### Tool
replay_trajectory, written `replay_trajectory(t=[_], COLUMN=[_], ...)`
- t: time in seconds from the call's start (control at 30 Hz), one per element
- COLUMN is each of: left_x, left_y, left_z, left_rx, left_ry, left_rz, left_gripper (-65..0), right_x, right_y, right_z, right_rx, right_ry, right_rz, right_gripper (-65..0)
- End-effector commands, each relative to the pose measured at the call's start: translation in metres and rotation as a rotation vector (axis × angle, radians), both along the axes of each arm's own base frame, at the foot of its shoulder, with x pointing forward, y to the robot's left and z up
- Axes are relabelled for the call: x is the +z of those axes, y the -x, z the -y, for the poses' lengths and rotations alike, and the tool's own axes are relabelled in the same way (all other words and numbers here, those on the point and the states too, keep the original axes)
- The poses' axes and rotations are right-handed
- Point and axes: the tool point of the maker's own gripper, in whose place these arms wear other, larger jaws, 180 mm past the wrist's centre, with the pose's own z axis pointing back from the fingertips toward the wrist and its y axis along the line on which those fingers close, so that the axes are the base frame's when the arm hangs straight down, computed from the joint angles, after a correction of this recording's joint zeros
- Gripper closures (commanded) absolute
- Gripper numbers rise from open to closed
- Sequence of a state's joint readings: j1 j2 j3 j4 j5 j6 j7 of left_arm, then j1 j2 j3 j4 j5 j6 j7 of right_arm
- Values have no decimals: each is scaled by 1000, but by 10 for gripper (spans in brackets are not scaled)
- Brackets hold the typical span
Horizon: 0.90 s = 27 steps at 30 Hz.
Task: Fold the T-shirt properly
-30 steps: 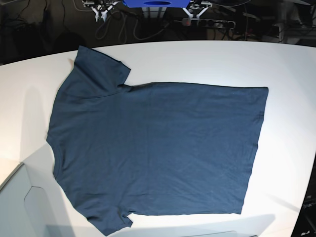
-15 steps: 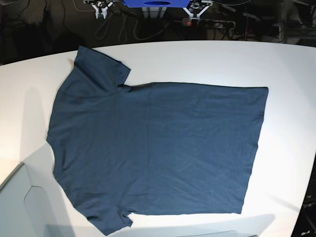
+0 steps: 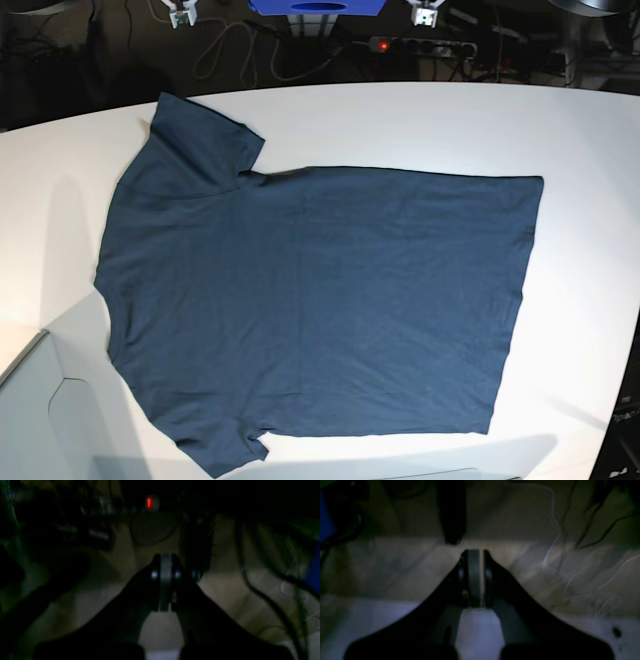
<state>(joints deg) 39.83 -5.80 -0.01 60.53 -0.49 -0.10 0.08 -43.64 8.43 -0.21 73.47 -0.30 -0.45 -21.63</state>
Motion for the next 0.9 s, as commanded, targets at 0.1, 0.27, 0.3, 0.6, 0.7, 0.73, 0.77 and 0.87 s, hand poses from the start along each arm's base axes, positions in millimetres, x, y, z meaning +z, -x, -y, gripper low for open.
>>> replay_trajectory(t=[0.1, 0.27, 0.3, 0.6, 0.7, 0.73, 0.77, 0.87], left_x=[37, 82, 91, 160, 181, 188, 194, 210], left_y=[3, -26, -33, -106, -133, -142, -151, -178], left_z=[-4, -3, -4, -19, -24, -27, -32, -58], left_rx=[-40, -73, -76, -70, -67, -61, -41, 72], left_ry=[-7, -12, -16, -70, -90, -96, -98, -91], left_rz=[16, 86, 105, 342, 435, 466, 495, 580], left_gripper=[0, 0, 0, -45, -142, -164, -180, -189], right_x=[33, 81, 91, 154, 162, 165, 167, 170], right_y=[-2, -35, -45, -126, -147, -153, -159, -173], right_z=[7, 24, 29, 31, 28, 27, 26, 27], right_rx=[56, 66, 62, 86, 87, 89, 87, 85], right_ry=[4, 46, 59, 100, 106, 106, 104, 108], right_rz=[22, 157, 193, 420, 439, 451, 466, 497], right_gripper=[-1, -1, -1, -6, -6, -6, -7, -26])
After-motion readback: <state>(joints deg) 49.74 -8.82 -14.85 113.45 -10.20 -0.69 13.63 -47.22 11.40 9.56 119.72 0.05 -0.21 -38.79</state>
